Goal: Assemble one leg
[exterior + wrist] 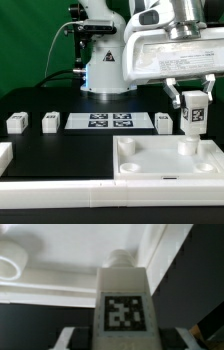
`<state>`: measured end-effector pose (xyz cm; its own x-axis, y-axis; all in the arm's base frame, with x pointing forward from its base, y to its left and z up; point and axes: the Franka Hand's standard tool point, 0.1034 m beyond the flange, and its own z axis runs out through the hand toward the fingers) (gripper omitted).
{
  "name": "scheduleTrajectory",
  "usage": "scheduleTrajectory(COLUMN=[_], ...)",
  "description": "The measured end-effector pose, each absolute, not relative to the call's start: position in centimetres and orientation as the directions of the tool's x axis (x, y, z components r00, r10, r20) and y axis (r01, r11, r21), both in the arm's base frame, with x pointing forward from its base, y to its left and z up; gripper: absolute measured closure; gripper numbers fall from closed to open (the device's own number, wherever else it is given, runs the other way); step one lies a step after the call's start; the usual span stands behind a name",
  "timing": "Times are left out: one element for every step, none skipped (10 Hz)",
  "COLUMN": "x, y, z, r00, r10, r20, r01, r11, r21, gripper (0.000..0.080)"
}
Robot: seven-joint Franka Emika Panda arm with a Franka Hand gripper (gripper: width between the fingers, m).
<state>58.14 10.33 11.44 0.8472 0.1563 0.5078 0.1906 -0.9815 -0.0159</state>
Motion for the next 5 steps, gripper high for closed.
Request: scheduleTrajectory(x=[59.0,59.7,60.2,60.6,61.0], y=[10.3,10.4,10.4,10.5,10.7], z=[11.4,11.4,11.3,11.2,11.0], r00=[0.846,0.846,0.845,0.845,0.845], r10=[0.162,0.169,0.171,0.174,0.174], r20=[0.509,0.506,0.507,0.506,0.505], r01=[0.196,0.203,0.205,0.208,0.209], r11=[-0.981,-0.979,-0.979,-0.978,-0.978], r21=[-0.013,-0.012,-0.012,-0.011,-0.013], gripper=[0.0506,0.0506,0.0506,0.0506,0.0506])
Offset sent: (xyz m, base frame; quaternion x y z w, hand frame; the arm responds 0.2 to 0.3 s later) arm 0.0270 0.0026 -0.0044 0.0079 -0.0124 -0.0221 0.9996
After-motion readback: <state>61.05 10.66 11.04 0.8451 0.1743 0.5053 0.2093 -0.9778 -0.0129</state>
